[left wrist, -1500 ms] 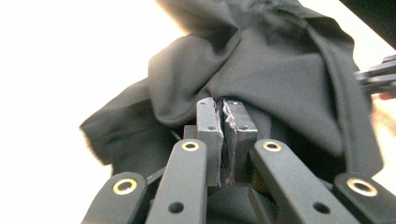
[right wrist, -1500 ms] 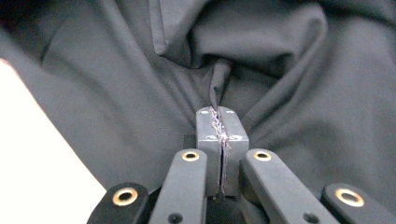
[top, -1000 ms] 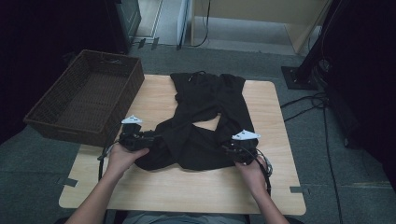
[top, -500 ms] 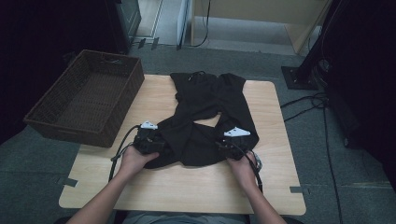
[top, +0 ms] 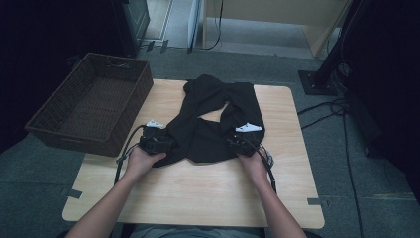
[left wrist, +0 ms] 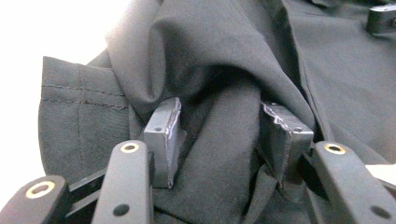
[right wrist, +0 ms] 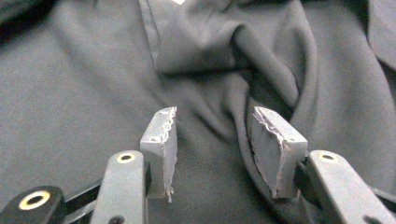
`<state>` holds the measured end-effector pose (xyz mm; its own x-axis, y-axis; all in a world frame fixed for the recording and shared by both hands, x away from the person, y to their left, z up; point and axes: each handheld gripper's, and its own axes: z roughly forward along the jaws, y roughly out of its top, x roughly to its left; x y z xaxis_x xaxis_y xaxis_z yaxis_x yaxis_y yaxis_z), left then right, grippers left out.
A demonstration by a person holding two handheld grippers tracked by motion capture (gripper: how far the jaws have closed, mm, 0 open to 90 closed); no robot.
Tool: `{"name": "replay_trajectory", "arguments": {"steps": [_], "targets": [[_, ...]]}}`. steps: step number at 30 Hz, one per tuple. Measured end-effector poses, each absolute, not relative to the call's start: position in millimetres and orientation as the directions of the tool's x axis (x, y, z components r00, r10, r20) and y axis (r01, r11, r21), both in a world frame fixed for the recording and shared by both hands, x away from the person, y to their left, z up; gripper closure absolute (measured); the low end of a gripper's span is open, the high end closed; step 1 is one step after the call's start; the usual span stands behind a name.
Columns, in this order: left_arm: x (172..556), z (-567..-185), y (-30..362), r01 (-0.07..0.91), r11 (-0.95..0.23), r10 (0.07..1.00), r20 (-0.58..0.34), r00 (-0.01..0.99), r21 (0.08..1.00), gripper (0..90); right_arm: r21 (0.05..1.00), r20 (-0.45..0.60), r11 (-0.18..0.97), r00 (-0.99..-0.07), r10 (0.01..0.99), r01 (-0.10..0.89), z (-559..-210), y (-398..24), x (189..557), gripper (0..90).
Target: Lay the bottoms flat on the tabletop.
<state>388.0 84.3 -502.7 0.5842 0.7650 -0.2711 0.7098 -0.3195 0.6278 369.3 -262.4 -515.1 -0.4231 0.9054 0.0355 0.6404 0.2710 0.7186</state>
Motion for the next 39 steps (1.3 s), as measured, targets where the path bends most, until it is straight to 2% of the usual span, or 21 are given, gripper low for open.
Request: {"name": "replay_trajectory", "arguments": {"steps": [3, 12, 18, 23, 26, 29, 31, 37, 39], "targets": [[383.2, -497.8, 85.4, 0.721, -0.316, 0.753, -0.3, 0.586, 0.617, 45.1, 0.72, 0.037, 0.277, -0.435, 0.9, 0.636, -515.3, -263.2, 362.2, 51.5], [358.0, -474.2, 76.6, 0.68, -0.335, 0.699, -0.312, 0.644, 0.653, 38.8, 0.697, 0.038, 0.318, -0.477, 0.878, 0.642, -512.2, -267.0, 330.7, 48.9], [340.2, -468.8, 71.9, 0.677, -0.363, 0.673, -0.322, 0.666, 0.64, 34.2, 0.694, 0.031, 0.324, -0.477, 0.878, 0.642, -512.3, -267.3, 318.5, 47.6], [323.2, -463.1, 71.6, 0.633, -0.411, 0.681, -0.241, 0.692, 0.655, 34.3, 0.697, 0.033, 0.32, -0.475, 0.88, 0.642, -512.8, -266.7, 313.7, 47.3], [319.2, -472.3, 70.1, 0.65, -0.409, 0.685, -0.255, 0.683, 0.641, 35.0, 0.703, 0.03, 0.317, -0.472, 0.881, 0.637, -513.4, -266.5, 313.2, 47.2], [314.2, -472.5, 64.1, 0.623, -0.425, 0.676, -0.227, 0.701, 0.657, 34.7, 0.705, 0.029, 0.312, -0.465, 0.885, 0.637, -513.8, -266.2, 311.2, 47.0], [315.2, -476.7, 59.7, 0.627, -0.426, 0.674, -0.234, 0.7, 0.652, 34.1, 0.706, 0.03, 0.309, -0.463, 0.886, 0.637, -514.0, -265.9, 310.6, 46.9], [324.2, -498.2, 47.1, 0.622, -0.479, 0.695, -0.165, 0.7, 0.619, 33.7, 0.708, 0.03, 0.307, -0.461, 0.887, 0.636, -514.3, -265.5, 310.4, 46.6], [325.9, -502.4, 45.3, 0.598, -0.481, 0.7, -0.13, 0.702, 0.642, 34.9, 0.711, 0.03, 0.306, -0.462, 0.887, 0.633, -514.7, -265.4, 310.4, 46.0]]}}
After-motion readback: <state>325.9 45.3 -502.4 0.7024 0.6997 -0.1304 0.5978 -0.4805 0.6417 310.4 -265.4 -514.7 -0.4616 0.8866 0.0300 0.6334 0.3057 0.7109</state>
